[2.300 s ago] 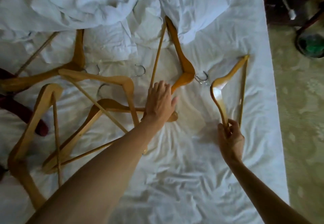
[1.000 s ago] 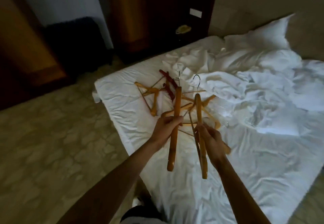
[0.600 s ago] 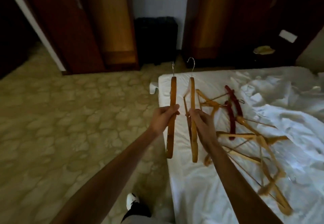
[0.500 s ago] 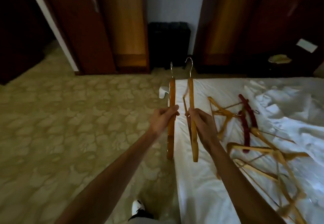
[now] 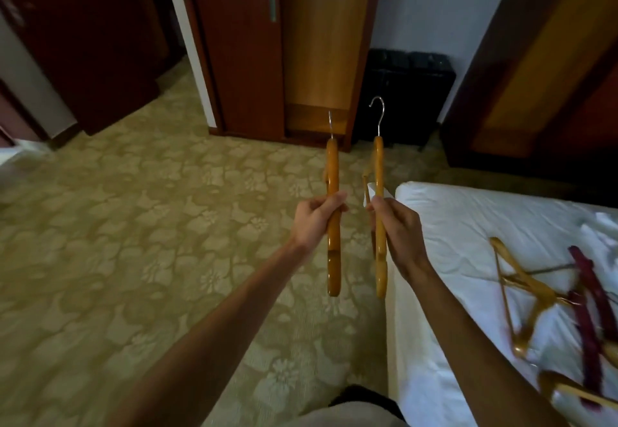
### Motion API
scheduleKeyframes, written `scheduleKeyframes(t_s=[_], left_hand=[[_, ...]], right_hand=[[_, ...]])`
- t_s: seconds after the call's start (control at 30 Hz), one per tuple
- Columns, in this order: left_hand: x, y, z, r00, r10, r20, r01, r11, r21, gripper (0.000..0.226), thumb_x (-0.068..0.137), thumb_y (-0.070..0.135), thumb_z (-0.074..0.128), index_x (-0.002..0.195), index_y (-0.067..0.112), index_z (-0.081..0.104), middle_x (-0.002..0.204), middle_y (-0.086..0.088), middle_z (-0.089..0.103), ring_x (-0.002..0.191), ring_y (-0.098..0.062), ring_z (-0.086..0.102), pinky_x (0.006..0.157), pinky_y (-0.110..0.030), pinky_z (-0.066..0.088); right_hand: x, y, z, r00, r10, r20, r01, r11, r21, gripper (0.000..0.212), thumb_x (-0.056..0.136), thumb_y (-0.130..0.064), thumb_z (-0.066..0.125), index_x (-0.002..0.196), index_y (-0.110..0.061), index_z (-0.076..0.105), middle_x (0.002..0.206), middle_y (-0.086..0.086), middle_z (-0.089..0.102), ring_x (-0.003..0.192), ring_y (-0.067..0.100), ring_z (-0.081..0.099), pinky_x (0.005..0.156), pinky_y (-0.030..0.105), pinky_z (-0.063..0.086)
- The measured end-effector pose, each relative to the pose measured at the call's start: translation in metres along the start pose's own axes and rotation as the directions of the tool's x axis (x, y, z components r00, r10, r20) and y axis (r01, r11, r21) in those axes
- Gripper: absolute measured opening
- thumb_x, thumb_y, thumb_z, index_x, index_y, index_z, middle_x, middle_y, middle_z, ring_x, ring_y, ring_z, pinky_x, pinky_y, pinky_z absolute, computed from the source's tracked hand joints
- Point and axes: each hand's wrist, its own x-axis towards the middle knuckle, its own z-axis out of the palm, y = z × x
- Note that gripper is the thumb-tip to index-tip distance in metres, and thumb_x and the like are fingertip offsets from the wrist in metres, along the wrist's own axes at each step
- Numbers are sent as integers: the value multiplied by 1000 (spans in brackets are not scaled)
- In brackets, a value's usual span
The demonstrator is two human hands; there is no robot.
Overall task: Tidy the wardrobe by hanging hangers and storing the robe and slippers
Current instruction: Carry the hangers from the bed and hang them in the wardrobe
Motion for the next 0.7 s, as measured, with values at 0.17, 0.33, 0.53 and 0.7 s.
scheduleKeyframes(t_s=[0.17,0.33,0.53,0.7], left_hand=[[71,6,-22,1000,0,11,0,1000,1,40,97,43,60,88,7,72,63,-1,48,57,-13,45,61,-27,41],[163,14,-39,999,33,19,-34,999,20,47,100,39,57,96,-6,69,79,-10,54,68,-22,46,61,-20,43],[304,43,-65,1000,24,3,-24,999,22,44,96,45,61,93,3,74,78,-11,56,71,-22,51,69,-30,45],[417,81,-92,997,74,7,-74,996,41,38,97,43,60,89,9,75,79,-11,56,73,-18,54,71,-23,46]], right_hand=[[67,7,27,1000,16,0,-16,1000,3,35,99,-37,56,89,-7,70,65,7,56,63,19,51,59,27,44],[154,19,49,1000,15,-25,-13,999,45,33,99,-37,58,88,-8,71,63,4,56,60,20,51,57,29,44],[293,16,80,999,-19,-36,22,996,89,29,100,-32,56,86,-9,69,62,2,56,60,20,52,56,26,45],[410,-2,112,998,-34,-56,40,993,109,24,99,-32,57,82,-21,71,65,1,60,63,19,56,55,20,46]])
